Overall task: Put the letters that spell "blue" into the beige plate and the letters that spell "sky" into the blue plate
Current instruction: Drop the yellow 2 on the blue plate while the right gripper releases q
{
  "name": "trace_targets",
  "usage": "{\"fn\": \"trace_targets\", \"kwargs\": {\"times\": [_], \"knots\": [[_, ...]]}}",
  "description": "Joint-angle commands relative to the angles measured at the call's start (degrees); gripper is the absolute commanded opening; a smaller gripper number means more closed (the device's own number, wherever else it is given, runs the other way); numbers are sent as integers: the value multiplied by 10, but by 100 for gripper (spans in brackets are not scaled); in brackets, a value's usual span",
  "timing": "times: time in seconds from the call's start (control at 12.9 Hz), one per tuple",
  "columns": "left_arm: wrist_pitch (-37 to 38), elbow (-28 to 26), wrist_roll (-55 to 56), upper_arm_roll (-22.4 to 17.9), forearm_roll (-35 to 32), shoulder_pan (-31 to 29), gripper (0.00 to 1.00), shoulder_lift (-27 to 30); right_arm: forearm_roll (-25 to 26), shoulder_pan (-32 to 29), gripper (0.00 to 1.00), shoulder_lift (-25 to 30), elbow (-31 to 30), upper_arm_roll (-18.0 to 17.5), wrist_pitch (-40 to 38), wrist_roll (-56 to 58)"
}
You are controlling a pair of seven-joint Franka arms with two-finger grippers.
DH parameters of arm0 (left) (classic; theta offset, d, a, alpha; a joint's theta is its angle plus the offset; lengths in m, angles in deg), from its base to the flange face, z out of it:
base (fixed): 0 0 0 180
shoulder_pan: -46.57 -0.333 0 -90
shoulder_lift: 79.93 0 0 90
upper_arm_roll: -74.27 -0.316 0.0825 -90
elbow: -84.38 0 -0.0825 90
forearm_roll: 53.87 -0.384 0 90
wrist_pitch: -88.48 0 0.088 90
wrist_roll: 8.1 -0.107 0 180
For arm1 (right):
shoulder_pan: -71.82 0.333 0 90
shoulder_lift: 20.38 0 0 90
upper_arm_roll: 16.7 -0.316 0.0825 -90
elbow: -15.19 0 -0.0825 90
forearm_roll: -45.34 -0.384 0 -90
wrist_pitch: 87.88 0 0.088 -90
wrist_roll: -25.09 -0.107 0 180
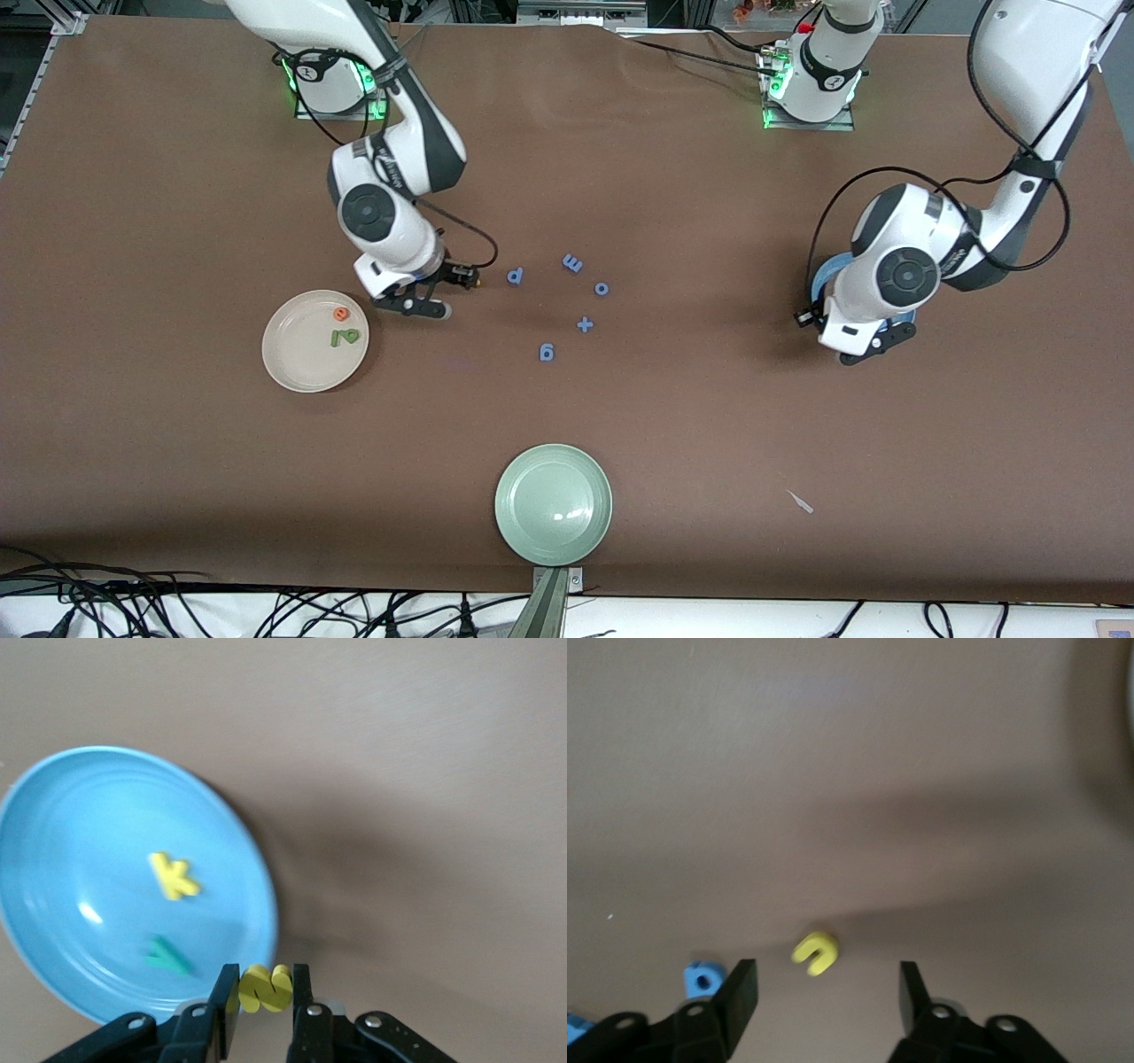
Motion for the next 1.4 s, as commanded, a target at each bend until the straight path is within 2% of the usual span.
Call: {"fn": "trace_targets", "kwargs": {"times": [0.0,0.16,0.23,0.31,0.54,0.7,0.93,1.01,1.17,1.32], "knots": [[-54,-82,-54,15,-52,-66,29,38,-4,34,83,27,-93,1,97,-37],[-123,-131,-61,16,-96,-109,29,41,-4,40,83,23,-105,0,124,-38],[-138,-139,-62,17,-108,-123,30,40,-3,42,83,19,-105,1,129,-38],[-138,-140,-63,17,-109,-124,32,40,-2,46,83,17,-106,1,134,-38],[-138,-139,-83,18,-109,-133,51,42,6,49,83,-6,-101,2,163,-36],[-136,-135,-84,30,-100,-143,53,51,12,51,83,-22,-93,3,175,-36],[-134,-123,-89,81,-48,-190,55,84,16,56,82,-41,-89,3,201,-37],[-120,-113,-94,104,-39,-208,59,89,16,57,81,-44,-89,4,202,-37],[-34,-61,-94,146,-22,-227,68,93,16,58,70,-47,-89,4,208,-37],[76,30,-97,160,2,-229,76,91,20,58,47,-47,-89,5,209,-33]]}}
